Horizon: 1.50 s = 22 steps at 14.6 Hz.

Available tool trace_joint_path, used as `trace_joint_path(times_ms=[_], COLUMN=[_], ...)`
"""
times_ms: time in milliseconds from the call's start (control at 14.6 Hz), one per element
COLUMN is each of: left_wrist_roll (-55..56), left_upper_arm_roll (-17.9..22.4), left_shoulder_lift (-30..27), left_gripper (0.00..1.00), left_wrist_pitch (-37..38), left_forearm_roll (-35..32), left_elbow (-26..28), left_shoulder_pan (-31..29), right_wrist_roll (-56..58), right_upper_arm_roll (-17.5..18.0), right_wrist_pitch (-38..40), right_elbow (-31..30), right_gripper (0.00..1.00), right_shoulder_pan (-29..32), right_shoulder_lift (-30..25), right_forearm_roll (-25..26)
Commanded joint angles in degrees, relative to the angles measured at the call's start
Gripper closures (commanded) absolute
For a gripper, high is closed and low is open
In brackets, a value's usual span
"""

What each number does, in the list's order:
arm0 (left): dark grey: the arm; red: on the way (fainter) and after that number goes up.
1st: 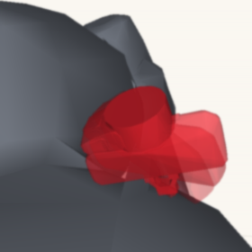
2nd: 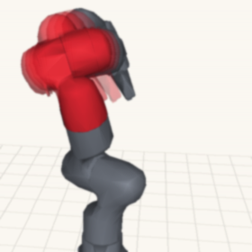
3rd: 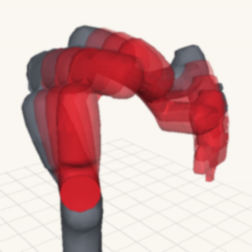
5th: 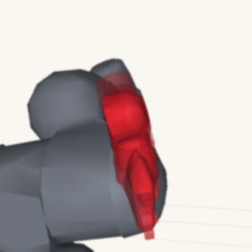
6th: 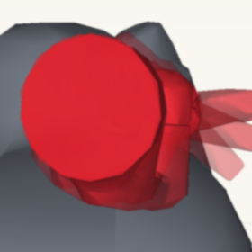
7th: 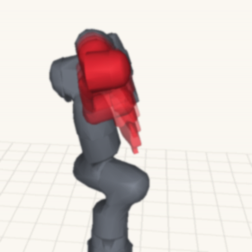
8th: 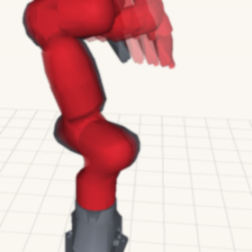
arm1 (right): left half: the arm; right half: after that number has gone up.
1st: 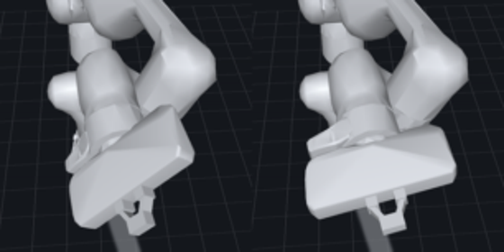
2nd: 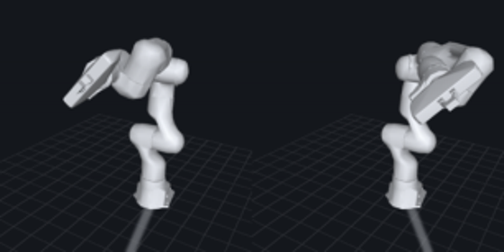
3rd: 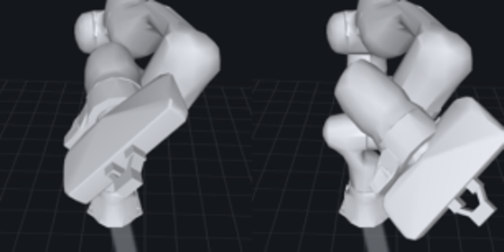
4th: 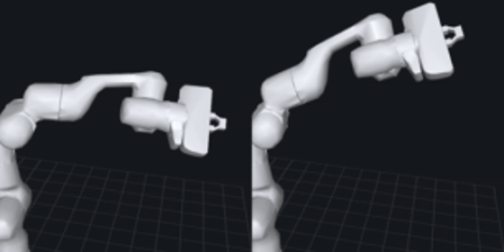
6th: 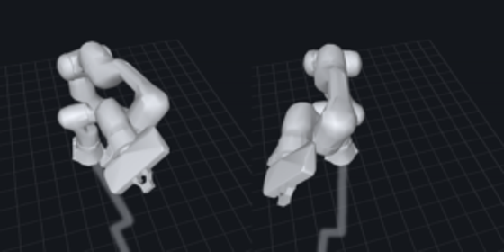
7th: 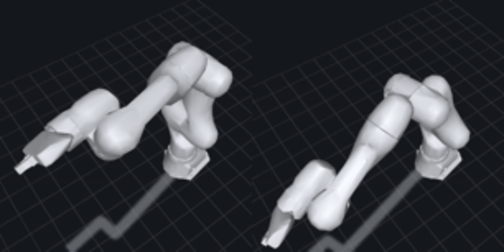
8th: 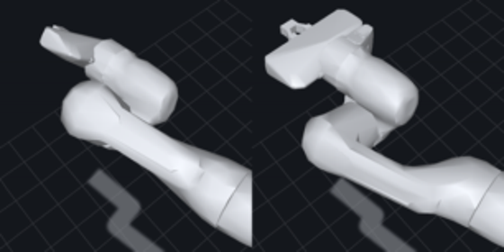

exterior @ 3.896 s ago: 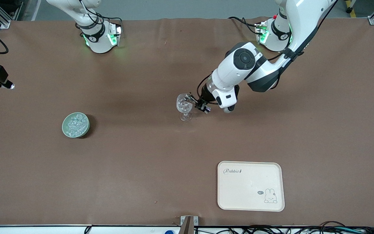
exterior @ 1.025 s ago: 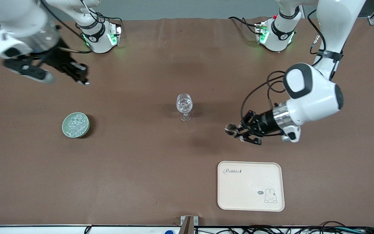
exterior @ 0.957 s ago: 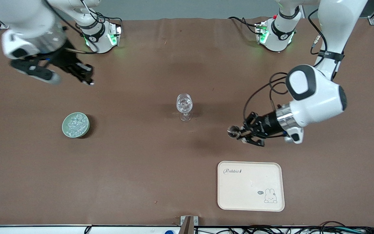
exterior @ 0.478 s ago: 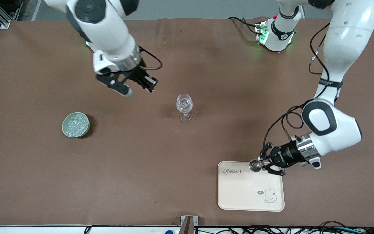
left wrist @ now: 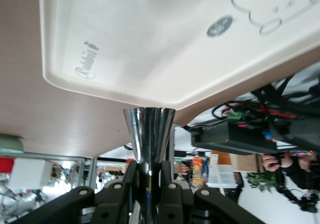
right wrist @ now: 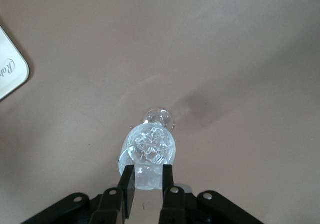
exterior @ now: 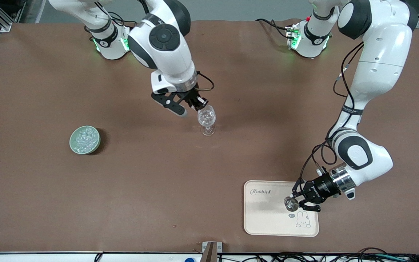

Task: Pour wine and add ice with both arms
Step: 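Drop the ice cube into the wine glass with the right gripper, then set the jigger on the white tray and open the left gripper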

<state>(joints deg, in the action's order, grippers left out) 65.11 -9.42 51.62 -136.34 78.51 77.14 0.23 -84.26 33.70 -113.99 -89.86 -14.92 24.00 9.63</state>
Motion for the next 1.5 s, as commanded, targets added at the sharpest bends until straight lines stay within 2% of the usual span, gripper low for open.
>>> trace_joint_path(times_ms=[0,205,478,615,888,1025,1162,1230,1435], left_wrist_roll=[-0.5,-0.5,-2.5,-6.8,-9.4,-10.2,-9.9,-10.2,-10.4], left_upper_arm_roll=[0.9,1.5,3.2,3.5,3.5,3.5,3.6,3.6,5.5], left_shoulder_lift=[2.1,3.1,3.8,3.2,3.2,3.1,3.0,2.3,-1.4], left_gripper=[0.99,0.93,0.92,0.9,0.88,0.76,0.06,0.0,0.0], left_wrist_pitch=[-0.4,-0.4,0.3,0.9,1.3,1.3,1.2,1.2,1.2], left_forearm_roll=[4.7,6.3,9.6,12.2,13.2,14.0,15.8,15.8,15.4], left_elbow=[-1.3,-1.0,-0.5,1.7,2.8,3.0,3.4,4.2,7.9], left_shoulder_pan=[0.6,-0.1,-0.9,-1.4,-1.4,-1.4,-1.2,-1.2,-1.2], right_wrist_roll=[-3.0,-3.5,-3.5,-3.5,-2.8,-2.6,-2.6,-2.6,-2.6], right_upper_arm_roll=[0.3,0.4,0.4,0.4,0.4,0.4,0.4,0.4,0.4], right_wrist_pitch=[-0.4,-1.8,-4.0,-4.0,-4.0,-4.0,-4.0,-4.0,-4.0], right_elbow=[0.7,0.7,0.5,0.4,0.1,0.1,0.1,0.1,0.2], right_gripper=[0.99,0.98,0.97,0.96,0.92,0.84,0.78,0.74,0.4], right_shoulder_pan=[-1.2,-2.1,-2.7,-2.8,-3.1,-3.1,-3.5,-3.5,-3.4], right_shoulder_lift=[2.3,3.3,4.4,4.7,4.7,5.2,5.3,5.3,5.3], right_forearm_roll=[2.5,2.2,2.0,2.0,2.0,2.0,2.1,2.1,2.0])
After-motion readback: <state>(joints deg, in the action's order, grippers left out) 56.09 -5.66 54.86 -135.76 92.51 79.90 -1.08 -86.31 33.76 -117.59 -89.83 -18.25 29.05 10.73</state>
